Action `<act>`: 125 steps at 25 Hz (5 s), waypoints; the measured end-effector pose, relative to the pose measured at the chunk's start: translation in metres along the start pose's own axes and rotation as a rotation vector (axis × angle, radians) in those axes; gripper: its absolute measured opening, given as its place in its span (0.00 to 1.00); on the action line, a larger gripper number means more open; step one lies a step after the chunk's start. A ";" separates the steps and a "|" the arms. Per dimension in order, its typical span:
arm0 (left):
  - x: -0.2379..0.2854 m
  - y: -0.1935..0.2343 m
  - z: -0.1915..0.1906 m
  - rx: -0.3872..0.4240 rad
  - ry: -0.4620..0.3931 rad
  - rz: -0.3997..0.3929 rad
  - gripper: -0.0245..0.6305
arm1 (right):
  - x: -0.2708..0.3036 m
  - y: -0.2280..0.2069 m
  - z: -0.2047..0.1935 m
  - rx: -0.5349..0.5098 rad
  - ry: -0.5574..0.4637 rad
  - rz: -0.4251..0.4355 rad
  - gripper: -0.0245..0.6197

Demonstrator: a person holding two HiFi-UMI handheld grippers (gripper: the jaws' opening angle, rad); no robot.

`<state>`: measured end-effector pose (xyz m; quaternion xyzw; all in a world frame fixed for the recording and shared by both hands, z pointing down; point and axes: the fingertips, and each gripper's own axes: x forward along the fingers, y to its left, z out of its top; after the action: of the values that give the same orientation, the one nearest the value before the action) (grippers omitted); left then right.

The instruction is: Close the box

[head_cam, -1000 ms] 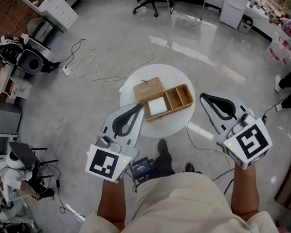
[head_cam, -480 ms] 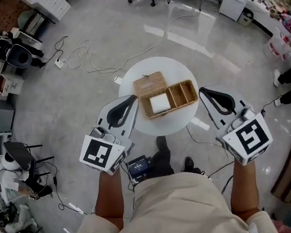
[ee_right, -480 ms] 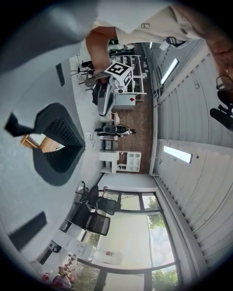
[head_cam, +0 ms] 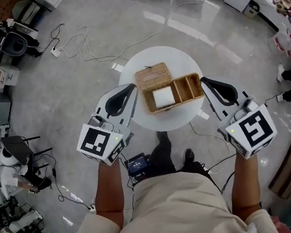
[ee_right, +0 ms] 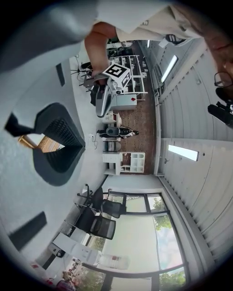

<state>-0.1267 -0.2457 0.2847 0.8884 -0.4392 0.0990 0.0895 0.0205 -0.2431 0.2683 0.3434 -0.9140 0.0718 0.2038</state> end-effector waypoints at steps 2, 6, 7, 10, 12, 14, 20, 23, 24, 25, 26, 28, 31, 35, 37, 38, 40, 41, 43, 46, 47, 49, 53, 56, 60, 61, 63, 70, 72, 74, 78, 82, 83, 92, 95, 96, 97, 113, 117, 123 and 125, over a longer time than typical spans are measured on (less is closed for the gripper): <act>0.005 0.005 -0.009 -0.009 0.005 -0.009 0.06 | 0.007 -0.004 -0.003 -0.009 0.001 -0.001 0.03; 0.014 0.018 -0.029 -0.037 0.021 -0.012 0.06 | 0.024 -0.008 -0.012 -0.008 0.009 0.004 0.03; 0.016 0.021 -0.035 -0.042 0.024 -0.015 0.06 | 0.029 -0.008 -0.014 -0.007 0.011 0.007 0.03; 0.022 0.030 -0.051 -0.058 0.036 -0.021 0.06 | 0.039 -0.009 -0.020 0.007 0.025 0.007 0.03; 0.026 0.037 -0.059 -0.075 0.054 -0.019 0.06 | 0.044 -0.009 -0.023 0.009 0.031 0.004 0.03; 0.030 0.044 -0.070 -0.094 0.065 -0.020 0.06 | 0.050 -0.012 -0.027 0.005 0.037 -0.002 0.03; 0.047 0.061 -0.109 -0.145 0.100 -0.027 0.06 | 0.065 -0.019 -0.043 0.016 0.050 -0.013 0.03; 0.053 0.069 -0.125 -0.169 0.119 -0.031 0.06 | 0.072 -0.021 -0.050 0.023 0.062 -0.022 0.03; 0.056 0.071 -0.130 -0.177 0.125 -0.031 0.06 | 0.075 -0.022 -0.051 0.025 0.066 -0.024 0.03; 0.058 0.074 -0.136 -0.186 0.130 -0.031 0.06 | 0.077 -0.023 -0.053 0.027 0.070 -0.025 0.03; 0.060 0.077 -0.141 -0.197 0.135 -0.031 0.06 | 0.080 -0.024 -0.055 0.030 0.075 -0.026 0.03; 0.065 0.083 -0.153 -0.221 0.146 -0.032 0.06 | 0.085 -0.025 -0.061 0.036 0.084 -0.028 0.03; 0.074 0.091 -0.173 -0.250 0.162 -0.033 0.06 | 0.097 -0.028 -0.070 0.044 0.093 -0.027 0.03; 0.085 0.101 -0.200 -0.286 0.185 -0.030 0.06 | 0.115 -0.031 -0.081 0.057 0.102 -0.021 0.03; 0.088 0.104 -0.212 -0.300 0.197 -0.029 0.06 | 0.120 -0.032 -0.085 0.061 0.106 -0.019 0.03; 0.090 0.106 -0.217 -0.307 0.202 -0.028 0.06 | 0.123 -0.032 -0.087 0.064 0.108 -0.018 0.03; 0.093 0.109 -0.228 -0.320 0.213 -0.026 0.06 | 0.128 -0.034 -0.092 0.068 0.113 -0.017 0.03; 0.095 0.110 -0.233 -0.327 0.217 -0.025 0.06 | 0.130 -0.034 -0.094 0.070 0.117 -0.016 0.03; 0.098 0.114 -0.241 -0.341 0.224 -0.022 0.06 | 0.134 -0.036 -0.098 0.072 0.124 -0.015 0.03; 0.101 0.119 -0.254 -0.374 0.232 -0.020 0.06 | 0.139 -0.036 -0.104 0.078 0.135 -0.012 0.03; 0.103 0.121 -0.259 -0.386 0.235 -0.019 0.06 | 0.142 -0.037 -0.107 0.081 0.137 -0.010 0.03; 0.106 0.125 -0.270 -0.408 0.241 -0.016 0.06 | 0.147 -0.037 -0.113 0.085 0.142 -0.007 0.03; 0.110 0.131 -0.290 -0.459 0.250 -0.002 0.06 | 0.155 -0.037 -0.120 0.092 0.150 -0.001 0.03; 0.112 0.134 -0.303 -0.497 0.258 0.006 0.06 | 0.158 -0.038 -0.125 0.097 0.158 0.001 0.03; 0.113 0.140 -0.318 -0.537 0.264 0.021 0.06 | 0.164 -0.039 -0.129 0.106 0.165 0.004 0.03; 0.113 0.142 -0.320 -0.545 0.265 0.028 0.06 | 0.165 -0.039 -0.130 0.108 0.167 0.005 0.03; 0.113 0.145 -0.325 -0.563 0.266 0.038 0.06 | 0.168 -0.040 -0.132 0.112 0.171 0.006 0.03; 0.117 0.144 -0.347 -0.670 0.257 0.026 0.19 | 0.174 -0.039 -0.142 0.115 0.183 0.007 0.03; 0.120 0.145 -0.351 -0.716 0.247 0.016 0.22 | 0.175 -0.039 -0.143 0.116 0.188 0.006 0.03; 0.121 0.145 -0.354 -0.768 0.233 -0.002 0.25 | 0.177 -0.038 -0.144 0.115 0.192 0.004 0.03; 0.126 0.142 -0.359 -0.847 0.208 -0.039 0.27 | 0.178 -0.036 -0.147 0.114 0.196 0.002 0.03; 0.132 0.141 -0.356 -0.904 0.185 -0.054 0.27 | 0.177 -0.039 -0.147 0.114 0.200 0.005 0.03; 0.132 0.141 -0.356 -0.913 0.183 -0.053 0.27 | 0.177 -0.040 -0.147 0.114 0.201 0.005 0.03; 0.122 0.135 -0.334 -0.904 0.091 -0.040 0.27 | 0.165 -0.031 -0.153 0.111 0.199 0.000 0.03; 0.119 0.139 -0.318 -0.875 0.053 -0.033 0.27 | 0.164 -0.032 -0.151 0.106 0.200 -0.004 0.03; 0.117 0.139 -0.312 -0.869 0.046 -0.032 0.27 | 0.163 -0.032 -0.150 0.104 0.201 -0.005 0.03; 0.115 0.138 -0.308 -0.865 0.036 -0.033 0.27 | 0.162 -0.032 -0.148 0.103 0.201 -0.005 0.03; 0.091 0.111 -0.266 -0.771 -0.053 -0.096 0.27 | 0.148 -0.029 -0.135 0.080 0.192 0.005 0.03; 0.091 0.107 -0.259 -0.744 -0.051 -0.109 0.27 | 0.151 -0.033 -0.130 0.075 0.190 0.013 0.03; 0.070 0.081 -0.268 -0.692 -0.030 -0.128 0.27 | 0.136 -0.019 -0.135 0.064 0.185 0.014 0.03; 0.065 0.073 -0.269 -0.667 -0.021 -0.133 0.27 | 0.130 -0.017 -0.137 0.060 0.186 0.013 0.03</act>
<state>-0.1725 -0.2723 0.5657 0.8379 -0.3894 -0.0655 0.3768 -0.0127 -0.2963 0.4472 0.3354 -0.8907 0.1321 0.2768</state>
